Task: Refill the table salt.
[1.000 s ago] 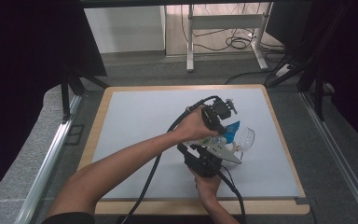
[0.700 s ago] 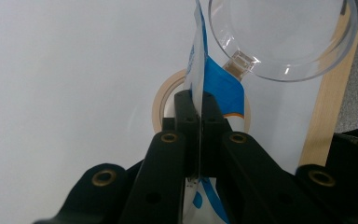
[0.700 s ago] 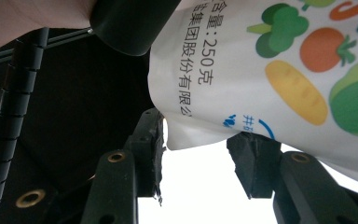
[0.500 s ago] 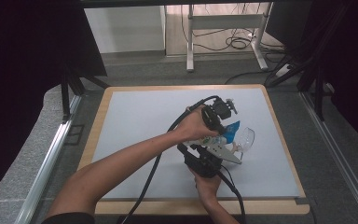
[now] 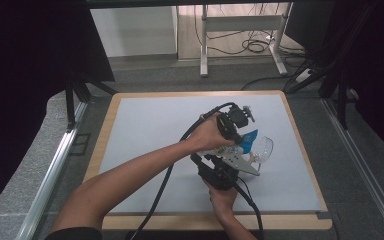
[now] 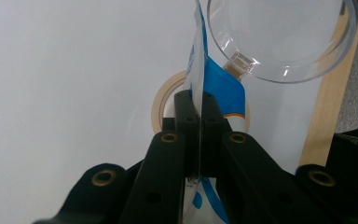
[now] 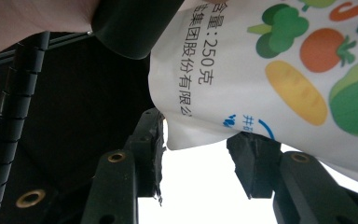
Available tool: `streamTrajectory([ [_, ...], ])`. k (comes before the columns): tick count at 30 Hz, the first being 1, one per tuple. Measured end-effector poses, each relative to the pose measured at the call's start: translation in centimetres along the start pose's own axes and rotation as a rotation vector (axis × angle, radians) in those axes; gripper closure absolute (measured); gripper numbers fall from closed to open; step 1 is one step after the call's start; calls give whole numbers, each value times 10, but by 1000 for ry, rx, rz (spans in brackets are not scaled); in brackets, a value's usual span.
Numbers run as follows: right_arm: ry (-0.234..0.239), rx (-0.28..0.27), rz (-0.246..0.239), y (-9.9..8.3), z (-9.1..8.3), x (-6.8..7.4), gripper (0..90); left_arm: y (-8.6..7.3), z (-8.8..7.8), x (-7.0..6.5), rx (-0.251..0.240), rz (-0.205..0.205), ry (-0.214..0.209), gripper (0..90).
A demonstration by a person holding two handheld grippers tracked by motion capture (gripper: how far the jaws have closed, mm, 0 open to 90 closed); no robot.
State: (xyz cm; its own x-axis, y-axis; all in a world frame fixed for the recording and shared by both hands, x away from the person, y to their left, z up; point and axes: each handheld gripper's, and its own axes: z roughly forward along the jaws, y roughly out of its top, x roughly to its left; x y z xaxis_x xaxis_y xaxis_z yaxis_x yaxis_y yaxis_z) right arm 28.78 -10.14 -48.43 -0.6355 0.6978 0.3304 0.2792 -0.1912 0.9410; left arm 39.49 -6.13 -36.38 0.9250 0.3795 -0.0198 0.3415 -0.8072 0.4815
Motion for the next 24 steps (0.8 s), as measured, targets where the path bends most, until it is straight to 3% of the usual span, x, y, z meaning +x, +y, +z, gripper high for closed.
streamTrajectory([
  [24,-2,-1,-1,0,1,0,574,0,1,2,5,-4,-3,899],
])
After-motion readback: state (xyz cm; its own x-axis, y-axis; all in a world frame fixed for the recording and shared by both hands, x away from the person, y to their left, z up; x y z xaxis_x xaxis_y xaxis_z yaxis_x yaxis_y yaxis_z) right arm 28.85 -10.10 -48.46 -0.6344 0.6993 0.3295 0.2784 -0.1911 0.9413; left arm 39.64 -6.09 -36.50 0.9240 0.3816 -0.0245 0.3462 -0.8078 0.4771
